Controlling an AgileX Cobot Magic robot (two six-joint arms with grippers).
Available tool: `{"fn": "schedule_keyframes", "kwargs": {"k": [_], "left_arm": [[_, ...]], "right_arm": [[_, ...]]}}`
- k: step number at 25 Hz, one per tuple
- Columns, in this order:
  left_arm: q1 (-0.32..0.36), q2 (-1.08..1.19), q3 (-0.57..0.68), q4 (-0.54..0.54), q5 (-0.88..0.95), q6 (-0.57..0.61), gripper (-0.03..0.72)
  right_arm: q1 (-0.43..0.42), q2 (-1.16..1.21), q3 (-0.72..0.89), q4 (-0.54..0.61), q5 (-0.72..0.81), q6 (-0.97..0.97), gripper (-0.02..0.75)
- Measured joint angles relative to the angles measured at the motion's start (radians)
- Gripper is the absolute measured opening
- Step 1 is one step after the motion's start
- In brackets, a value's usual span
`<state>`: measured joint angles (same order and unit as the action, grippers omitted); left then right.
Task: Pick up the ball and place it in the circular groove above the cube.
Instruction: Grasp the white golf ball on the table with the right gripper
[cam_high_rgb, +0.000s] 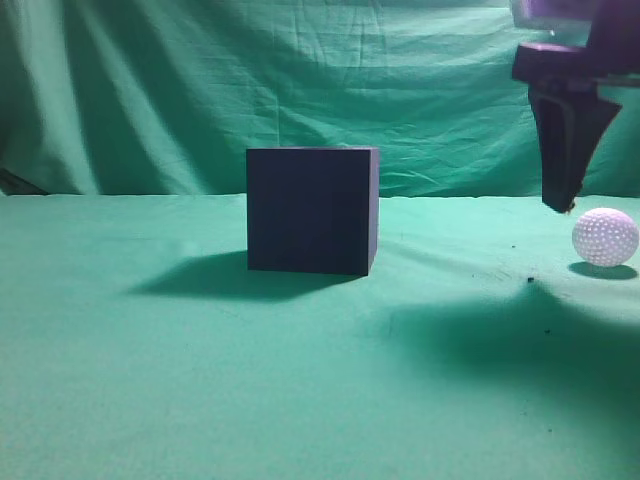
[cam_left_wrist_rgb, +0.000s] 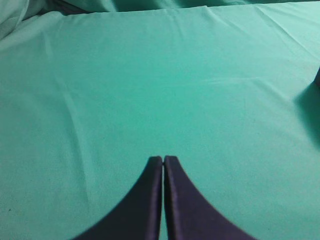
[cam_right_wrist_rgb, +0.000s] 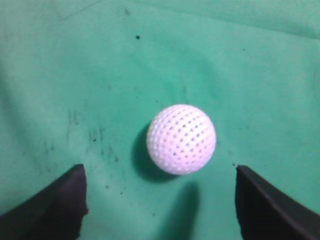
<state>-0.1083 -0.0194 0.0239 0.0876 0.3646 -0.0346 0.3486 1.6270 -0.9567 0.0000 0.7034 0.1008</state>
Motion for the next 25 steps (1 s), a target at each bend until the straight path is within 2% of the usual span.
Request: {"fn": "schedule_keyframes", "kwargs": {"k": [5,13,18,19,25], "left_arm": [[0.000,0.000,0.000,0.000,0.000,0.000,0.000],[0.000,0.000,0.000,0.000,0.000,0.000,0.000],[0.000,0.000,0.000,0.000,0.000,0.000,0.000],[0.000,0.000,0.000,0.000,0.000,0.000,0.000],[0.000,0.000,0.000,0.000,0.000,0.000,0.000]], "right_arm": [[-0.045,0.059,-0.015,0.003,-0.057,0.006,0.525],[-0.049,0.130,-0.018,0.005,-0.143,0.010,0.525],[-0.049,0.150,-0.018,0.020,-0.157,0.013,0.314],[-0.049,0.150,-0.019,0.031,-0.157,0.013,0.297],[-0.041,0.118,-0.086,0.109,-0.086,0.006,0.310]]}}
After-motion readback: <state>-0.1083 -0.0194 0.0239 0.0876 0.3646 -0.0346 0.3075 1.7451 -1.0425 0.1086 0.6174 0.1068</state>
